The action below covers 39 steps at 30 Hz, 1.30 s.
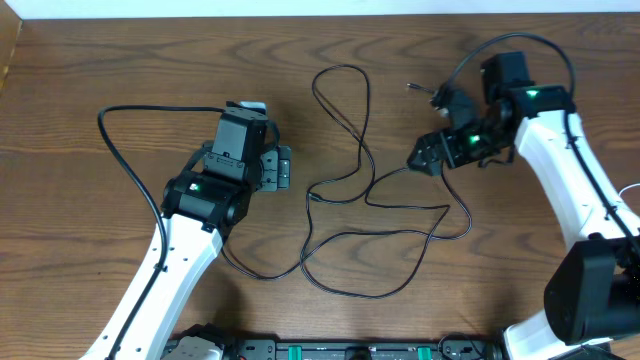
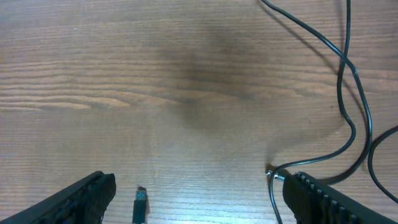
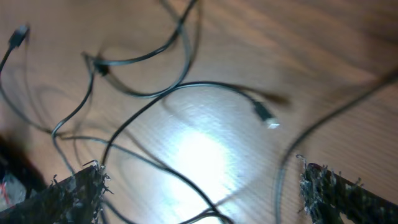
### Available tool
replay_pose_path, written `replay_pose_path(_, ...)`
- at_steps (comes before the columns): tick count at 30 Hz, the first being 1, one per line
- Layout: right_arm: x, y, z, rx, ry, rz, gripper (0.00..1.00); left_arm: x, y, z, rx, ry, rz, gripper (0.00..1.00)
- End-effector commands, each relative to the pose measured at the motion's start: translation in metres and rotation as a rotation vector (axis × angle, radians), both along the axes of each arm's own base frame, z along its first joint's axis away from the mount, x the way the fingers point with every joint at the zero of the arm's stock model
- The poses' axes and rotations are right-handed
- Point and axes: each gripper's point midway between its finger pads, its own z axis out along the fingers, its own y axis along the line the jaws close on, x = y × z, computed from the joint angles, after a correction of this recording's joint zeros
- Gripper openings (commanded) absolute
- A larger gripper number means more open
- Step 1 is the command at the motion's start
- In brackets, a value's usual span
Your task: Untangle cables
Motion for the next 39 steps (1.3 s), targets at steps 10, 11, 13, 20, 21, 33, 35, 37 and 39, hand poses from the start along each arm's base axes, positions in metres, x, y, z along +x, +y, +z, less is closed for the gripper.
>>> replay_pose_path(10,-0.025,0.065,0.009,-0.017,-0.057,0.191,0.99,0.003,0.002,0.006,-0.007,-0.014,0.023,0.91)
replay_pose_path(11,-0.026,0.066,0.007,-0.034,-0.056,0.191,0.99,0.003,0.002,0.006,-0.007,-0.014,0.023,0.91)
replay_pose_path(13,-0.030,0.066,0.004,-0.080,-0.056,0.203,0.99,0.003,0.002,0.006,-0.007,-0.015,0.023,0.91)
replay_pose_path(20,-0.051,0.048,-0.008,-0.238,0.011,0.227,0.99,0.003,0.002,0.006,-0.007,-0.014,0.023,0.91)
replay_pose_path(21,-0.054,0.046,-0.009,-0.249,0.022,0.228,0.98,0.003,0.002,0.006,-0.007,-0.014,0.023,0.91)
replay_pose_path(33,-0.087,0.033,-0.029,-0.284,0.122,0.336,0.99,0.003,0.002,0.006,-0.007,-0.014,0.023,0.91)
replay_pose_path(35,-0.095,0.030,-0.037,-0.285,0.147,0.356,0.98,0.003,0.002,0.006,-0.007,-0.014,0.023,0.91)
replay_pose_path(37,-0.102,0.028,-0.045,-0.284,0.171,0.363,0.96,0.003,0.002,0.006,-0.007,-0.014,0.023,0.91)
replay_pose_path(39,-0.108,0.030,-0.052,-0.261,0.180,0.383,0.85,0.003,0.002,0.006,-0.007,-0.014,0.023,0.91)
